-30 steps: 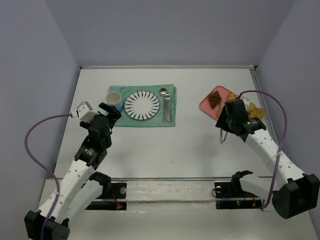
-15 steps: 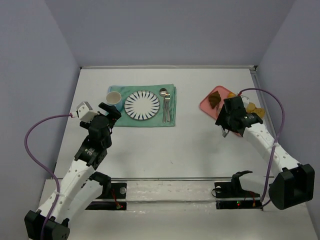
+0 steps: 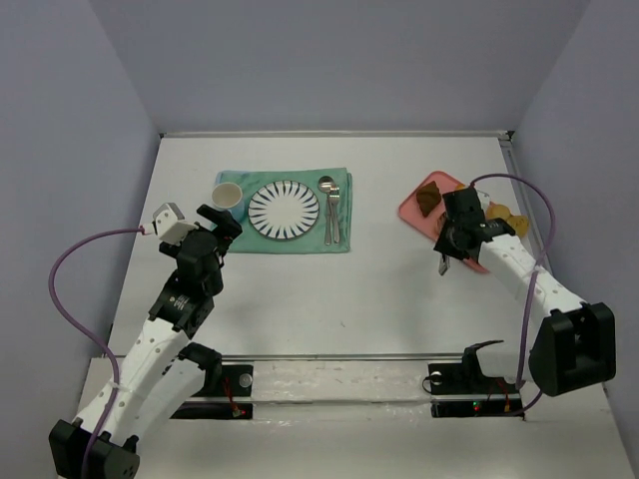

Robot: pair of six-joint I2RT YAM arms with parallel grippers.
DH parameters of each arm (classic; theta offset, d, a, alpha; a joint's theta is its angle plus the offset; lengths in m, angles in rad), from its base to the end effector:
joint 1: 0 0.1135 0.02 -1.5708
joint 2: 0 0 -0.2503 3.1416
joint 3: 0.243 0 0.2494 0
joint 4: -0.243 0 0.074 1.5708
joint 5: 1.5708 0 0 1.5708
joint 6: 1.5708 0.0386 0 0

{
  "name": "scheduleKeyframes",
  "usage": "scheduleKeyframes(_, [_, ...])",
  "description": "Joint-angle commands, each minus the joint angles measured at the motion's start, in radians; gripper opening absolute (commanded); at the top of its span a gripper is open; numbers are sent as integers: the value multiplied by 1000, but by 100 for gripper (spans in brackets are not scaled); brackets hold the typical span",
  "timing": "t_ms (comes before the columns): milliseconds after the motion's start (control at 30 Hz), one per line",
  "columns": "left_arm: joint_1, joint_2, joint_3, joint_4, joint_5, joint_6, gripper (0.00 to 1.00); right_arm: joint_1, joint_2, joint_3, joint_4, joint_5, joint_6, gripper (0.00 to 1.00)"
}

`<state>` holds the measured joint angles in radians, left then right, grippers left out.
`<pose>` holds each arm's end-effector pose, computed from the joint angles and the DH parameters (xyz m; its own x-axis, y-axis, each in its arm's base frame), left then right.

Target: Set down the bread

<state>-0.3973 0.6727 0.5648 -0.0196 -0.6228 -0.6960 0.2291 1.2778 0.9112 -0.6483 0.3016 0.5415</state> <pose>0.1709 -0.0473 0.2897 0.0506 -0.5860 -0.8087 -0.2434 0.7781 -0.5790 0.2497 0.0464 0.2282 -0.7420 0.3323 -0.5823 0.3714 0.9268 0.0558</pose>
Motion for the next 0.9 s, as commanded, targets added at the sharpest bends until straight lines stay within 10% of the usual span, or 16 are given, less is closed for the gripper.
scheduleKeyframes(0, [3,4,0,29,-46,-10,99,-5,-98,86,61,-50,-56,25])
scheduleKeyframes(167, [3,7,3,29,-41,-7,99,25,-184,126,111,-402,-201,25])
scheduleKeyframes(333, [3,10,7,27,-35,0,99,221,-118,185,216,-368,-222,26])
scheduleKeyframes(867, [9,45,12,21,-18,-10,99,521,687,750,306,-363,-319,42])
